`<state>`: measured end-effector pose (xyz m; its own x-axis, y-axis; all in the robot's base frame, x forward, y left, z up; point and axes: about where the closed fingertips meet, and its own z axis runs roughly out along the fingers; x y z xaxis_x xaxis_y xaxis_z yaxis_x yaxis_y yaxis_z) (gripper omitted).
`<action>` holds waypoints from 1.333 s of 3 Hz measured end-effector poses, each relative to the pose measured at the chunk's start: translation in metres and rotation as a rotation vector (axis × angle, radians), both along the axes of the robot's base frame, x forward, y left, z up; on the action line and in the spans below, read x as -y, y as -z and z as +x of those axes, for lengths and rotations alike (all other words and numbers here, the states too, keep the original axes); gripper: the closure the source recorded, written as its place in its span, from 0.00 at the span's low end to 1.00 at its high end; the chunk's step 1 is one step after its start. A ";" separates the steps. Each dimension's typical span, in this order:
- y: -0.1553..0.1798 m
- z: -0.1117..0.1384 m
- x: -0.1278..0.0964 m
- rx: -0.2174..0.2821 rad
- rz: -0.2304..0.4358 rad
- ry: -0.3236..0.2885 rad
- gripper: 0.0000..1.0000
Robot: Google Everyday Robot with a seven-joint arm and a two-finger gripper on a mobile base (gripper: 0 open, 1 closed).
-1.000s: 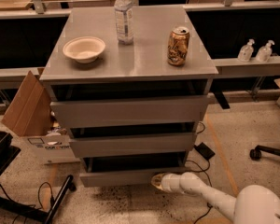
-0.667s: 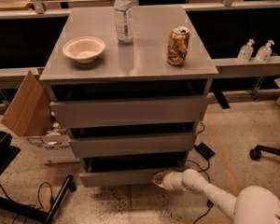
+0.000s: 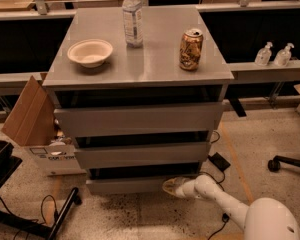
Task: Close bottom drawer
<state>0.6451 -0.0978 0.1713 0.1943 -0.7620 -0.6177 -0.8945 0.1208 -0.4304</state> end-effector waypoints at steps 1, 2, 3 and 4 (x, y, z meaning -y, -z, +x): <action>0.006 0.019 -0.009 0.010 0.029 0.010 1.00; 0.006 0.019 -0.009 0.010 0.029 0.010 1.00; 0.007 0.033 -0.008 0.022 0.039 0.024 1.00; 0.007 0.032 -0.008 0.022 0.039 0.024 1.00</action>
Offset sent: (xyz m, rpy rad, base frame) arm 0.0655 -0.0012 -0.0085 0.0592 -0.0545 -0.0617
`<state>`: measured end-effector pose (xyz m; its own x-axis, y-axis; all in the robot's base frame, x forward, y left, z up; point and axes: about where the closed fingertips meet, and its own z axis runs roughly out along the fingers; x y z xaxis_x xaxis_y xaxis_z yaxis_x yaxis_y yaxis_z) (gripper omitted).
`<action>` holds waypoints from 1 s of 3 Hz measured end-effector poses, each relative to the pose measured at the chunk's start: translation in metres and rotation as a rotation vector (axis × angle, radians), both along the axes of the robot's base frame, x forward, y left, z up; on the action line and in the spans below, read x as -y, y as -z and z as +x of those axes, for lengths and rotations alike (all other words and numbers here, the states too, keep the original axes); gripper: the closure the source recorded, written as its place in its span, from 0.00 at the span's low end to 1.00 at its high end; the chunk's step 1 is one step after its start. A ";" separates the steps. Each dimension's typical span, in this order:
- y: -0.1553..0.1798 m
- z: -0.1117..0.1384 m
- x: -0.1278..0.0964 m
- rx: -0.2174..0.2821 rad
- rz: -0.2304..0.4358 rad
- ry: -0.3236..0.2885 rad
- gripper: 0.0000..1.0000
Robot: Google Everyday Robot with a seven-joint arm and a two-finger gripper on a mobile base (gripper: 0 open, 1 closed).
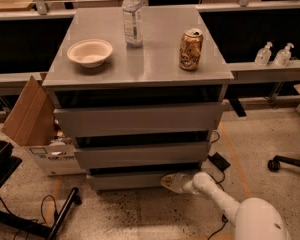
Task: Close bottom drawer
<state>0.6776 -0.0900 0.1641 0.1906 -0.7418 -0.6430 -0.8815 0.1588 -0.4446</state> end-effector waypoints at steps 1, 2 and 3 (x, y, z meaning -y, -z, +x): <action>0.001 0.010 0.001 0.009 0.008 0.011 1.00; 0.000 0.010 0.003 0.010 0.007 0.015 1.00; 0.000 0.010 0.003 0.010 0.007 0.015 1.00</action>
Offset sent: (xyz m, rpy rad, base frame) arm 0.0466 -0.1119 0.0625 -0.0930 0.0083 -0.3219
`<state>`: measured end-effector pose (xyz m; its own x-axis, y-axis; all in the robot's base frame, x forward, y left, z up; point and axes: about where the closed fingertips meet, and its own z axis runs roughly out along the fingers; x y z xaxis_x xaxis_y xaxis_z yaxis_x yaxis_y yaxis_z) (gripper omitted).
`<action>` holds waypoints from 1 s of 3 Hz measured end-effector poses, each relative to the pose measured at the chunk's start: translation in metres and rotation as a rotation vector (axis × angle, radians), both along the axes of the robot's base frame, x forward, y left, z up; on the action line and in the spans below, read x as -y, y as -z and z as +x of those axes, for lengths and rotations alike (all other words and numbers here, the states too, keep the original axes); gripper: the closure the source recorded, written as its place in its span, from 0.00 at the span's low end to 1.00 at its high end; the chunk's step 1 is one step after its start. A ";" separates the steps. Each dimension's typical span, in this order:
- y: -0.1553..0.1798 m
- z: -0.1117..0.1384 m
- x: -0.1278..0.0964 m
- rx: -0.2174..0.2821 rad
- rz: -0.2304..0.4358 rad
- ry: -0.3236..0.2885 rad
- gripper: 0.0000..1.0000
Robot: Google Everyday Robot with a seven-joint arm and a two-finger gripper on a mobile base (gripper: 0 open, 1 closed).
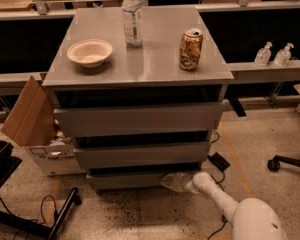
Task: Close bottom drawer
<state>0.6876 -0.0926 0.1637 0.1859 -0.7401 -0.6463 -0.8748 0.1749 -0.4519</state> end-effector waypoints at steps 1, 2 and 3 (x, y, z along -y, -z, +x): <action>0.000 0.000 0.000 0.000 0.000 0.000 1.00; 0.000 0.000 0.000 0.000 0.000 0.000 1.00; 0.000 0.000 0.000 0.000 0.000 0.000 1.00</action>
Offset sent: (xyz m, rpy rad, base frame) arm -0.1194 -0.0232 0.0962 -0.3025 0.0937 0.3935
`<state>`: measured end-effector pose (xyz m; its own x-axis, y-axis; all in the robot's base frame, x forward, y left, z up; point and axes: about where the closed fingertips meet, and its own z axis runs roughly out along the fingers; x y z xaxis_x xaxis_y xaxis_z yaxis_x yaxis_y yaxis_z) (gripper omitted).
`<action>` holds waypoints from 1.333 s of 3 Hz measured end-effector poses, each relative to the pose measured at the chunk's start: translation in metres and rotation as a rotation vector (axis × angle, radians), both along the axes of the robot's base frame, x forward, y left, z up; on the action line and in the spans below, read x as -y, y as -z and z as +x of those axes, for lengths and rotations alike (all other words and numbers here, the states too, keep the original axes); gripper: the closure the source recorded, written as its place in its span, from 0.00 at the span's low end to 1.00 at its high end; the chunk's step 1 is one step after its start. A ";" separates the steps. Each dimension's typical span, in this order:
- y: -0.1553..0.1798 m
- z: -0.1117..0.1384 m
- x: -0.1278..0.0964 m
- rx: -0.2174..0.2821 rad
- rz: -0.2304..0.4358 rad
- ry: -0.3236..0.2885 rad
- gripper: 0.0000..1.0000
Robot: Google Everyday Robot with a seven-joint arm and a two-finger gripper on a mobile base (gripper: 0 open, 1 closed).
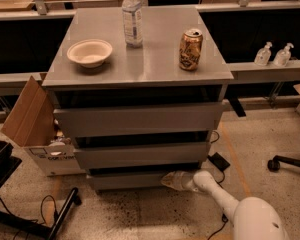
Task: Close bottom drawer
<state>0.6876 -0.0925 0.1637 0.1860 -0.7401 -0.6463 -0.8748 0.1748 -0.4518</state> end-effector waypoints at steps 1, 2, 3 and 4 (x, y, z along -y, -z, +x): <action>0.000 -0.002 0.001 0.000 0.000 0.000 0.82; 0.000 -0.002 0.001 0.000 0.000 0.000 0.53; 0.000 -0.002 0.001 0.000 0.000 0.000 0.64; 0.001 -0.003 -0.002 -0.002 0.002 -0.003 0.88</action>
Offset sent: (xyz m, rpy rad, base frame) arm -0.0016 -0.0007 0.0000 0.0000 0.0000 0.0000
